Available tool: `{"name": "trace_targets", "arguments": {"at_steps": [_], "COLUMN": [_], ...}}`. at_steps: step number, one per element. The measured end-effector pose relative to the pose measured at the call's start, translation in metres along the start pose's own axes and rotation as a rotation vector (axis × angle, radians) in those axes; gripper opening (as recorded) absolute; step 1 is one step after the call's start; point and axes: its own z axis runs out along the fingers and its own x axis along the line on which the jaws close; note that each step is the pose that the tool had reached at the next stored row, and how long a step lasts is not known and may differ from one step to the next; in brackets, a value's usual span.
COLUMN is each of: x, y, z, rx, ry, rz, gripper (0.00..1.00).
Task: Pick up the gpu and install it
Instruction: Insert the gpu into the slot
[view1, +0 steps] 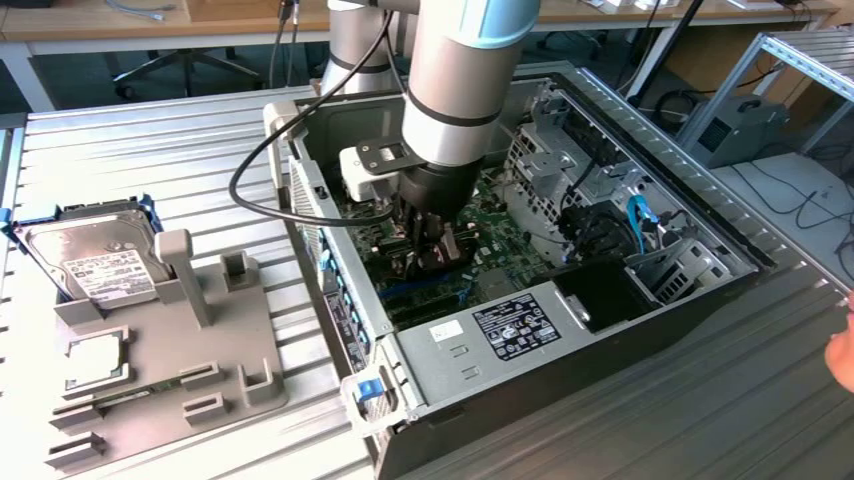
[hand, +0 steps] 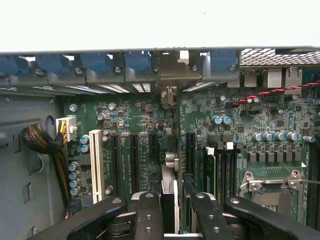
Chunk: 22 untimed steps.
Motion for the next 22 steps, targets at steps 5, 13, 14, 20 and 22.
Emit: {"name": "trace_targets", "arguments": {"at_steps": [5, 13, 14, 20, 22], "x": [0.0000, -0.0007, -0.0007, -0.0007, -0.0006], "y": [0.0000, -0.0001, -0.0001, -0.0010, -0.0014], "z": [0.0010, 0.0020, 0.0020, 0.0051, 0.0057], "rx": [0.0000, -0.0006, -0.0006, -0.0021, -0.0025], "ry": [-0.0001, -0.0001, -0.0001, -0.0001, 0.0001], "rz": [-0.002, -0.017, -0.018, -0.019, -0.019], "gripper": [0.27, 0.27, 0.27, 0.27, 0.27]}}
